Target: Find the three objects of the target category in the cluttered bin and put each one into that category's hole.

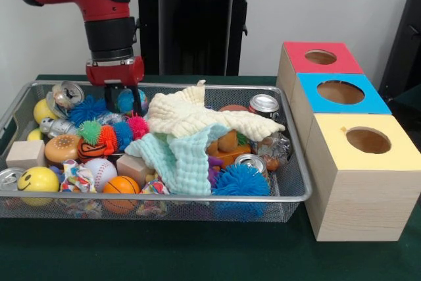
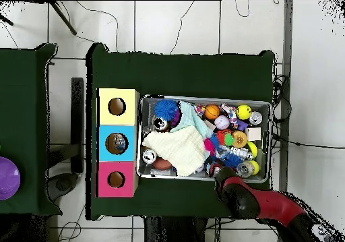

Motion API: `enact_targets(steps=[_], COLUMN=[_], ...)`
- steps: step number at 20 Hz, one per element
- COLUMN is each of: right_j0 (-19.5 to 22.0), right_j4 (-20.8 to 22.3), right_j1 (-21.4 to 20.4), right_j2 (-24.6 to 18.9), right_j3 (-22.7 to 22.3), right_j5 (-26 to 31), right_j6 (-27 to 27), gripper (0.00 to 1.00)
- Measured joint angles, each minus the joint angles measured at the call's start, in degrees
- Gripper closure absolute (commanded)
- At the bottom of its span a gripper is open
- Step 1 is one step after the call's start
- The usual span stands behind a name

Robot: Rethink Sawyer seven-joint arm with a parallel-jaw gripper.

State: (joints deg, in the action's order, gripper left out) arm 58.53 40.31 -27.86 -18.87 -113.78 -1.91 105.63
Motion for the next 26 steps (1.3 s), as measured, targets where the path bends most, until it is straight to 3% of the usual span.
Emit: enact_targets(steps=[11,20,26], right_j0=[6.54,3.91,0.57], right_j4=[0.31,0.33,0.27], right_j1=[2.34,2.12,2.03], right_j2=[-4.97,-5.29,-5.52], right_j3=[1.35,2.74,5.95], right_j5=[3.61,7.41,14.49], right_j6=[0.00,0.00,0.00], gripper=[0.00,0.00,0.00])
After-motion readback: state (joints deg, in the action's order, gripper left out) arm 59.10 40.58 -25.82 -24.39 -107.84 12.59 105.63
